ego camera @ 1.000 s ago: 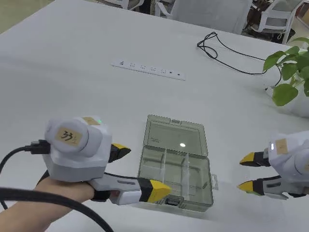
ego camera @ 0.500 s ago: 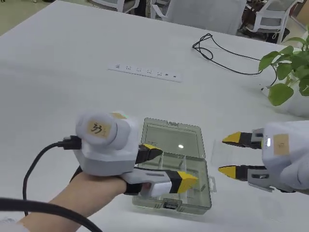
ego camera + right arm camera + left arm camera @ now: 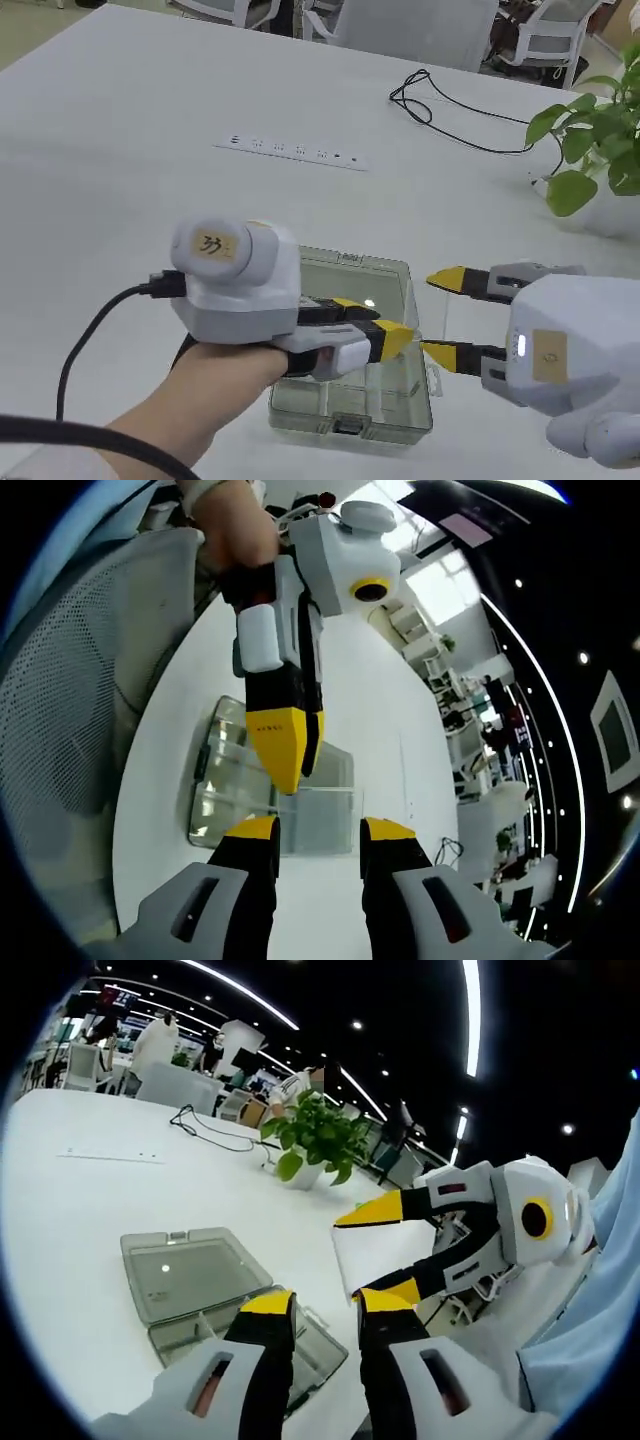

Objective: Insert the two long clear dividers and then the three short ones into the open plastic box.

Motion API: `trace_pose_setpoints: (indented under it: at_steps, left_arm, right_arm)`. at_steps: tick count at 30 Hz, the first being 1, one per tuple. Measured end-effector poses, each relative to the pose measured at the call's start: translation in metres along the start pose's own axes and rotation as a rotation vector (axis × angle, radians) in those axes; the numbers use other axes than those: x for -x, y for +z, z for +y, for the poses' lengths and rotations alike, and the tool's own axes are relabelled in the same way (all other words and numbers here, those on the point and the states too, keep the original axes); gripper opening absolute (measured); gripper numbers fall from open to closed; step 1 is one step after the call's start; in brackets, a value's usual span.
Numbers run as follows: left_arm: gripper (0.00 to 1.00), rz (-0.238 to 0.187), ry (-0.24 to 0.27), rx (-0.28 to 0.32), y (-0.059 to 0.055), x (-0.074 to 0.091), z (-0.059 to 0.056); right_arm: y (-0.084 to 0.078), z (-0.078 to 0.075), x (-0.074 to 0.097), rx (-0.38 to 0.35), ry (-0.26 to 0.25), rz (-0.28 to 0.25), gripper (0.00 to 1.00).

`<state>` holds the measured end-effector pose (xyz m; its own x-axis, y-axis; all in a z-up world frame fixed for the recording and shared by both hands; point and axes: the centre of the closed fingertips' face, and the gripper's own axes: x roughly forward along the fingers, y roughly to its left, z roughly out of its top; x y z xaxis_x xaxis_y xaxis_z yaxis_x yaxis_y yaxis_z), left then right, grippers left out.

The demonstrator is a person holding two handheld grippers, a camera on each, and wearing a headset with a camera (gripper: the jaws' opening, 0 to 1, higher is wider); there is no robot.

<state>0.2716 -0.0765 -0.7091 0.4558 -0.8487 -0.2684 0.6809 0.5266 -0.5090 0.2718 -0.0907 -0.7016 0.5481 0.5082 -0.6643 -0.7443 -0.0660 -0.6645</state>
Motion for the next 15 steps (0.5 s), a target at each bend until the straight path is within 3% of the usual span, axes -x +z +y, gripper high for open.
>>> trace_pose_setpoints:
  at_steps: [10, 15]
  left_arm:
    - [0.01, -0.019, -0.038, 0.039, 0.001, -0.004, -0.009]
    - [0.00, -0.016, -0.047, 0.074, 0.000, -0.003, -0.011]
  right_arm:
    - [0.011, 0.005, -0.003, 0.049, -0.002, -0.015, 0.32]
    - [0.011, 0.007, -0.003, 0.065, -0.002, -0.012, 0.32]
